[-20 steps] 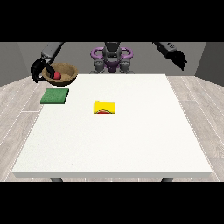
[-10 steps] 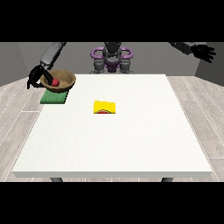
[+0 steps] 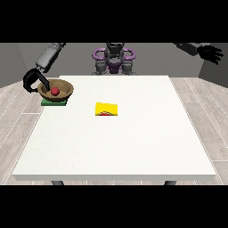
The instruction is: Pick the cup and pour the ball into the bowl, then pick the bowl and place it on the pad
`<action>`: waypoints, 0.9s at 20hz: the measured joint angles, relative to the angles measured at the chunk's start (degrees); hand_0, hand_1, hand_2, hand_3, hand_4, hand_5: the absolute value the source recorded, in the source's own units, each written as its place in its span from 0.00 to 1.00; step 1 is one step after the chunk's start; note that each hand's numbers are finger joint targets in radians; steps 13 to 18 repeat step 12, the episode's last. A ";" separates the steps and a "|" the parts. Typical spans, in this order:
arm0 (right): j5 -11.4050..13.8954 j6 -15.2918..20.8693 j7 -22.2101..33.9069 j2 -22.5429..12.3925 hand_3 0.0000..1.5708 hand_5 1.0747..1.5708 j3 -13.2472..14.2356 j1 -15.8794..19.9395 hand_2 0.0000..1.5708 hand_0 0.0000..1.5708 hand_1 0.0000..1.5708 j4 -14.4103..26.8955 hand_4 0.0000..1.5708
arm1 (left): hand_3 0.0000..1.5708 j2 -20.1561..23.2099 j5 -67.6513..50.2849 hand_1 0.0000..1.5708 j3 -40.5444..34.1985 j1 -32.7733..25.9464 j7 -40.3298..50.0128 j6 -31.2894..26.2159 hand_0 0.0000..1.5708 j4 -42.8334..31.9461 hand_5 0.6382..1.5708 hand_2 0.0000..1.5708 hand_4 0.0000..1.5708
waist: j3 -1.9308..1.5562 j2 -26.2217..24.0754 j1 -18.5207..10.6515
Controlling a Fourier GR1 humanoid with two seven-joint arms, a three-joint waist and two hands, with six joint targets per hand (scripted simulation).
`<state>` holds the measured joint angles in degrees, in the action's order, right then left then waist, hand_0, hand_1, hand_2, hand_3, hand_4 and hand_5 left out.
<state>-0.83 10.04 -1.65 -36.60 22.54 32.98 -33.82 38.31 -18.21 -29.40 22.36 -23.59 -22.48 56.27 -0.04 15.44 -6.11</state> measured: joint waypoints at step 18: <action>1.17 -4.86 6.28 -0.35 0.00 0.72 -3.08 3.83 0.00 0.00 0.00 2.38 0.30 | 0.00 -8.69 3.07 0.00 8.88 -0.48 9.43 5.46 0.00 7.18 0.99 0.00 0.57 | -0.03 -12.41 0.41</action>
